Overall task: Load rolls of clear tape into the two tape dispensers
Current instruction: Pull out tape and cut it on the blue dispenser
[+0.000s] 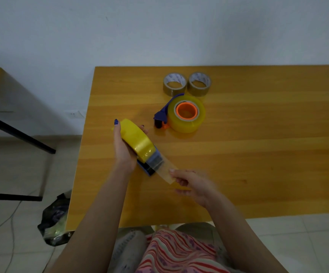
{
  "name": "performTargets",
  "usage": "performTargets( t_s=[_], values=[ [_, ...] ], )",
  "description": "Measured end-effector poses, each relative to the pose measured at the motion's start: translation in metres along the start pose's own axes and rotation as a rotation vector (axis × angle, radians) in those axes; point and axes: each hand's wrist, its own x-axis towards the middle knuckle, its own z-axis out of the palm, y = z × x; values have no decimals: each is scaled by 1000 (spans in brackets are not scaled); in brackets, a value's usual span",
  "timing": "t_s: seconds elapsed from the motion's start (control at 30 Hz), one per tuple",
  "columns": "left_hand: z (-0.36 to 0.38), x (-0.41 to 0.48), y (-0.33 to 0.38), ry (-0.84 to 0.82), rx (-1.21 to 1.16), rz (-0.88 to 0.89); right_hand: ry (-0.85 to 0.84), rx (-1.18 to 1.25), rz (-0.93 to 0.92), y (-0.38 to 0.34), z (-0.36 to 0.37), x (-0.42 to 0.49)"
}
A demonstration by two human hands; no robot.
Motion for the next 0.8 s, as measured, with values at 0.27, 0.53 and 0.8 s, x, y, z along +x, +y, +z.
performTargets(
  t_s=[0.27,0.53,0.8],
  values=[
    [-3,6,-6,-25,48,22,43,11,-25,1,-9,-7],
    [5,9,-9,-9,114,83,40,57,-78,-3,-18,-29],
    [0,13,-7,-38,175,90,27,47,-149,-6,-29,-52]
  ],
)
